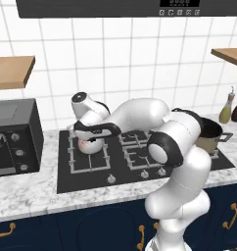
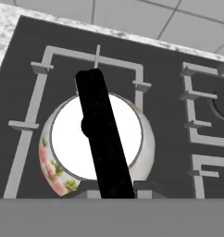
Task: Pick the kettle from the counter and place it on a stove burner. Then turn the burner on.
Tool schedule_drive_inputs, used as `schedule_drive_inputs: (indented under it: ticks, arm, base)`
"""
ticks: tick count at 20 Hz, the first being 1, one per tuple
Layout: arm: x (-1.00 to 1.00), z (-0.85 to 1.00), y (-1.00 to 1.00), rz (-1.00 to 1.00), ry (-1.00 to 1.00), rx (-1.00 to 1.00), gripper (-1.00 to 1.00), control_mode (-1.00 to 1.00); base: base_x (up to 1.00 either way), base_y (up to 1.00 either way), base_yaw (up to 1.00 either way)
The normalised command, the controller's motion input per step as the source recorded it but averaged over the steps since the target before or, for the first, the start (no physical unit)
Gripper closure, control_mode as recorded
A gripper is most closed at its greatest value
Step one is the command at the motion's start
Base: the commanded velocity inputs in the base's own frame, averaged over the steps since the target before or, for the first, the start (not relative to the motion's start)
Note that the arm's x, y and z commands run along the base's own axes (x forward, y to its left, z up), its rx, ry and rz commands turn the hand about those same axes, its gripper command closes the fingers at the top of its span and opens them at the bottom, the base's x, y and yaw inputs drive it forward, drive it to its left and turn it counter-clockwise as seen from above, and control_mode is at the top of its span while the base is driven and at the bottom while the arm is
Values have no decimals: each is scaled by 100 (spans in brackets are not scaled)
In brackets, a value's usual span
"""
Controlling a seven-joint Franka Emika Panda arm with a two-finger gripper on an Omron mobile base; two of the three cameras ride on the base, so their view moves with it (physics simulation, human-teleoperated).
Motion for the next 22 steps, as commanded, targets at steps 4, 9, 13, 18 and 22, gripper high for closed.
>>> schedule_drive_inputs:
  ticks: [4, 9, 13, 18, 22]
  arm:
    - [0, -8, 23, 0, 5, 0, 100, -100]
    - [0, 0, 0, 0, 0, 0, -100, -100]
    - [0, 19, -15, 0, -1, 1, -100, -100]
    - [-11, 63, -9, -1, -4, 2, -100, -100]
    - [-92, 27, -63, -8, 0, 10, -100, -100]
  base:
    - [0, 0, 0]
    - [0, 0, 0]
    - [0, 0, 0]
    - [0, 0, 0]
    - [0, 0, 0]
